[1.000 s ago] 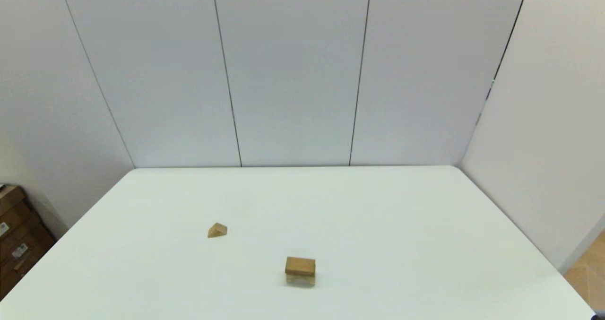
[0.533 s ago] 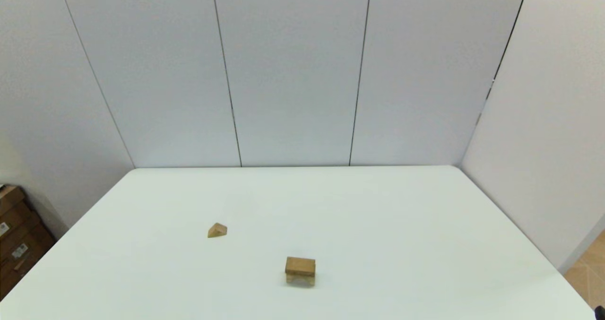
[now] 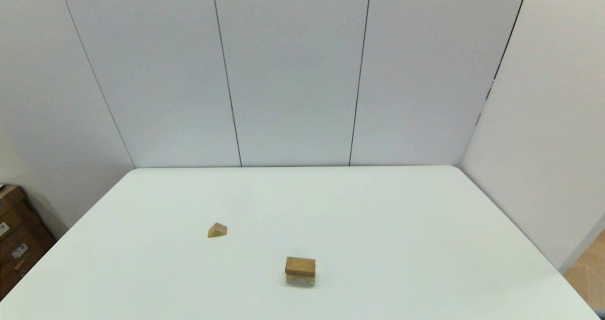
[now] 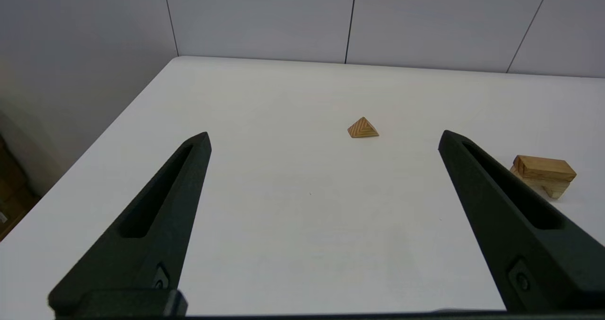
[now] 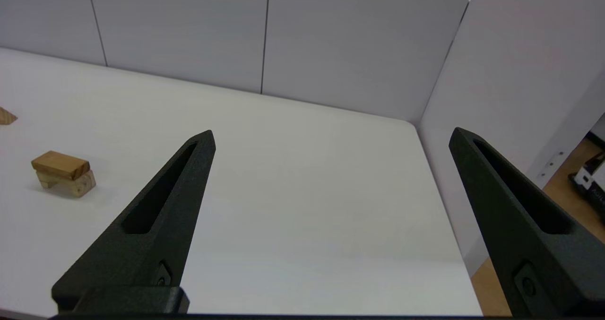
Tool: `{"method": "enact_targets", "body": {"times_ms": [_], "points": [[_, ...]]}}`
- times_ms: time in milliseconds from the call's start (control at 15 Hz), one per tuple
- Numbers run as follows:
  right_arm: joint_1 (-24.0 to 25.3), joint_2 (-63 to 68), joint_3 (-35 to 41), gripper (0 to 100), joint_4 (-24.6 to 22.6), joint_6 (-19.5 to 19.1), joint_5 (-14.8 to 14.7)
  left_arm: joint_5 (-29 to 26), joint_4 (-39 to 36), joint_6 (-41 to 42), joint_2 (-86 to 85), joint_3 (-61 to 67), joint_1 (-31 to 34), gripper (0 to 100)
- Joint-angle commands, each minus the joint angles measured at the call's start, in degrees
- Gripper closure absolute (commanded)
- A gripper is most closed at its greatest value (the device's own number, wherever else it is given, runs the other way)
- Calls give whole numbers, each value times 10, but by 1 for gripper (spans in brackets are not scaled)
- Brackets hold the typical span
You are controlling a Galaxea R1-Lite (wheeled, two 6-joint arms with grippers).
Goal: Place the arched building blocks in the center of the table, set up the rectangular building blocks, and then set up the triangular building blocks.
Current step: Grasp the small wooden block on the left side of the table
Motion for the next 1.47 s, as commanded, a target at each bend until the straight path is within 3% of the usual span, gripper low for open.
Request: {"method": "enact_targets", "body": {"times_ms": [67, 267, 467, 733, 933, 1267, 1467], "points": [[4, -48, 20, 0, 1, 0, 0, 1, 0, -1, 1, 0, -1, 0], [7, -85, 45, 0, 1, 0, 5, 0, 0, -1, 1, 0, 0, 0], [8, -125, 39, 0, 74, 1, 3, 0, 0, 0, 1, 0, 0, 0], [9, -143, 28, 0, 120, 1, -23, 0, 0, 0, 1, 0, -1, 0], [9, -143, 36, 0, 137, 7, -62, 1, 0, -1, 1, 0, -1, 0], [9, -143, 41, 0, 139, 18, -62, 1, 0, -1, 1, 0, 0, 0], [9, -143, 45, 0, 135, 48, -64, 1, 0, -1, 1, 0, 0, 0]]}}
